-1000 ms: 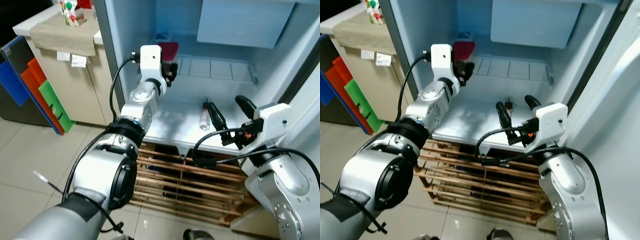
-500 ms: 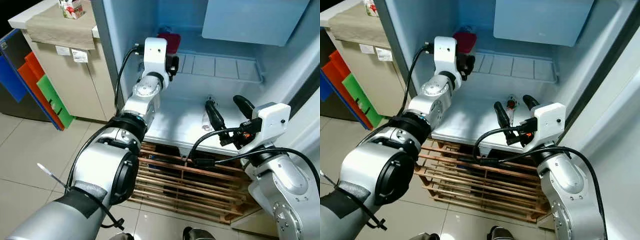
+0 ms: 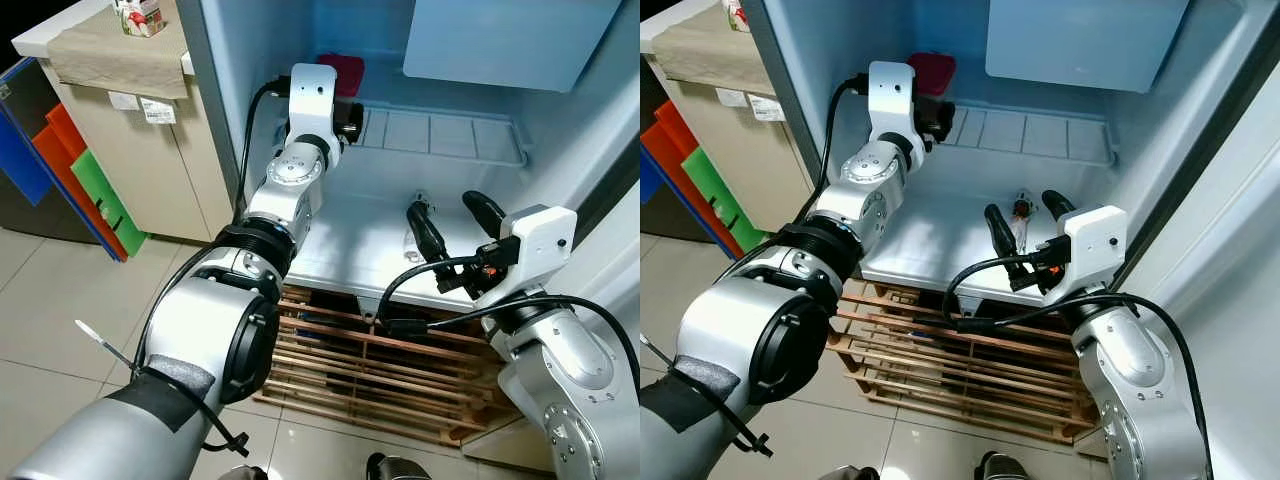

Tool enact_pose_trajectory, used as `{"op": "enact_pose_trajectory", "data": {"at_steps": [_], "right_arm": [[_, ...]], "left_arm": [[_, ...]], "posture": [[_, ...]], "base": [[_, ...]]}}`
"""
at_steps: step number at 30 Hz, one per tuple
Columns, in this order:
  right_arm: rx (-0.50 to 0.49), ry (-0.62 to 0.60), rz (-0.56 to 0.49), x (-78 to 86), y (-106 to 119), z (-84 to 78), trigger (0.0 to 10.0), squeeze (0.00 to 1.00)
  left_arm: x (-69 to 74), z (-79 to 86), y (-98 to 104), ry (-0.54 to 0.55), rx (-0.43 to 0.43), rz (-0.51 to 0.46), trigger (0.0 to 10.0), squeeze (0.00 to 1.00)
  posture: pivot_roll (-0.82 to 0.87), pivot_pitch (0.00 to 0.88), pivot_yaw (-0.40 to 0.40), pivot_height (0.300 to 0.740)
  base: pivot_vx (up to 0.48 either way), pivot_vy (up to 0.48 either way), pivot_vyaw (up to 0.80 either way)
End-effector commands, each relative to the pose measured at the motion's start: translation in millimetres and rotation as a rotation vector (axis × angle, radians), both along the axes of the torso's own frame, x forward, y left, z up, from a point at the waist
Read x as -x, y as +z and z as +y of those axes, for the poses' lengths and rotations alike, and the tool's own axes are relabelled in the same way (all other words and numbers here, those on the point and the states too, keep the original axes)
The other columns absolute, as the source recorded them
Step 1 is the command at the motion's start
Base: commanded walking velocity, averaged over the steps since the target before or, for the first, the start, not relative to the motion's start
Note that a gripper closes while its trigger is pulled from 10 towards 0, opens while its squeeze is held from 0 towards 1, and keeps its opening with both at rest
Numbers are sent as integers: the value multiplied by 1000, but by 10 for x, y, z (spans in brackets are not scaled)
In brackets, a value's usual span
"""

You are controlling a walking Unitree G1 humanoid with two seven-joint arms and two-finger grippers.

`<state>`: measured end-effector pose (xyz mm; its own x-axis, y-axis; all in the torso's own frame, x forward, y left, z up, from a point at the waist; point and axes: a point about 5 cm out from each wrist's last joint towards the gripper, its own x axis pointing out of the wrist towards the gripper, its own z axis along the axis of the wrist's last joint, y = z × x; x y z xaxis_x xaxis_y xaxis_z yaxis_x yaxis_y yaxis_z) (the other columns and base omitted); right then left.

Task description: Restocking fridge

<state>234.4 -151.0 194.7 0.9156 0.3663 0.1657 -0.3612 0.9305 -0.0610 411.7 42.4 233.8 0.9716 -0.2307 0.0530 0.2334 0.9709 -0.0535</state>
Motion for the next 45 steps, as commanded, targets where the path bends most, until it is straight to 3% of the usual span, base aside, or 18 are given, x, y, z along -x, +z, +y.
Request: {"op": "enact_pose_trajectory", "data": {"at_steps": [1, 13, 16, 20, 25, 26, 27, 33, 36, 43, 45], "right_arm": [[9, 10, -13, 7, 43, 2, 10000, 0], [13, 16, -10, -4, 37, 12, 10000, 0], [8, 19, 0, 4, 10, 18, 10000, 0], [5, 21, 8, 8, -10, 24, 10000, 0], [4, 26, 26, -6, -51, 19, 10000, 0], [4, 27, 28, -10, -52, 19, 10000, 0], [5, 31, 29, -10, -56, 21, 10000, 0], [6, 47, 39, -26, -78, 33, 10000, 0], [6, 45, 35, -27, -81, 25, 10000, 0], [1, 40, 29, -51, -88, 19, 10000, 0], [0, 41, 26, -60, -91, 29, 10000, 0]], "left_arm": [[-14, -1, 81, 9, 13, -18, 10000, 1000], [-12, -25, 181, 11, 10, -53, 10000, 1000], [30, -97, 207, -22, 11, -74, 10000, 1000], [66, -143, 186, -40, 9, -74, 10000, 1000], [187, -157, 4, -89, -37, -19, 10000, 1000], [200, -148, -8, -90, -44, -18, 10000, 584], [229, -124, -33, -92, -61, -14, 10000, 0], [359, 55, -176, -68, -100, 22, 10000, 0], [499, 131, -187, -91, -82, 6, 10000, 0], [668, 139, -211, -140, -68, -30, 10000, 0], [711, 103, -166, -157, -24, -53, 10000, 0]], "posture": [[-261, 45, 41, 740], [-259, 42, 40, 740], [-245, 32, 31, 740], [-239, 30, 26, 740], [-218, 25, 7, 740], [-218, 25, 7, 740], [-215, 25, 5, 740], [-197, 15, -6, 740], [-194, 4, -7, 740], [-181, 0, -6, 740], [-180, 0, -5, 740]], "base": [[0, 0, 0], [0, 0, 0], [0, 0, 0], [0, 0, 0], [0, 0, 0], [0, 0, 0], [0, 0, 0], [0, 0, 0], [0, 0, 0], [0, 0, 0], [0, 0, 0]]}}
